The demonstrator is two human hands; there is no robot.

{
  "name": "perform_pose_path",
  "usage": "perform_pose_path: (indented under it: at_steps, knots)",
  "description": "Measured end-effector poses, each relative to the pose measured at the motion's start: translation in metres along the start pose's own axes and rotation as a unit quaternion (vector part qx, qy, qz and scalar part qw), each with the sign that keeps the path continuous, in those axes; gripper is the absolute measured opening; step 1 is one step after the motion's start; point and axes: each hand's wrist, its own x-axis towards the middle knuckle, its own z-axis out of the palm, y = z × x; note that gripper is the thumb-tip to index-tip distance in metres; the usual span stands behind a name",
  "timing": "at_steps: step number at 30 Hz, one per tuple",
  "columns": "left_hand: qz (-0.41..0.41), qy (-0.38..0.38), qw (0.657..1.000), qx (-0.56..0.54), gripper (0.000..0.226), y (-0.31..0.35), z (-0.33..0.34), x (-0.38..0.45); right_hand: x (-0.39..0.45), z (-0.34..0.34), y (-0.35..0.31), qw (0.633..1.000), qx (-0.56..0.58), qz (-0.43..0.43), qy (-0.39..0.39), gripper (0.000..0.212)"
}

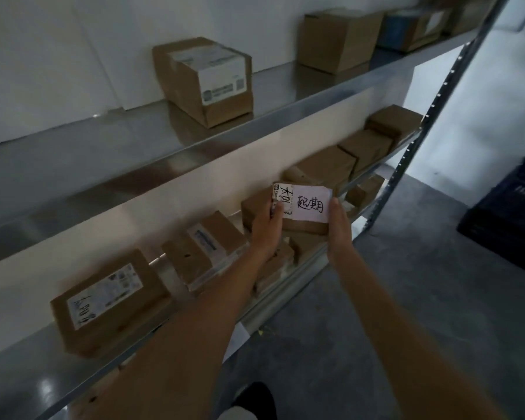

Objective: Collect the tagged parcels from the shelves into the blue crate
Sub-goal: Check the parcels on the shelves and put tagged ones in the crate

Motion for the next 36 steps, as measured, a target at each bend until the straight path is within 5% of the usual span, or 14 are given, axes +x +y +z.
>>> perform_pose_path:
  at_steps: [19,36]
  knots:
    - [0.009,-0.247,0.969,0.008,0.046,0.051,0.262,0.175,0.195,-0.161,-0.046,0.976,-0.003,0.005,0.219,0.047]
    - [0.013,-0.341,0.939,0.048,0.044,0.114,0.609,0.265,0.387,-0.433,-0.099,0.945,0.02,0.036,0.323,0.047]
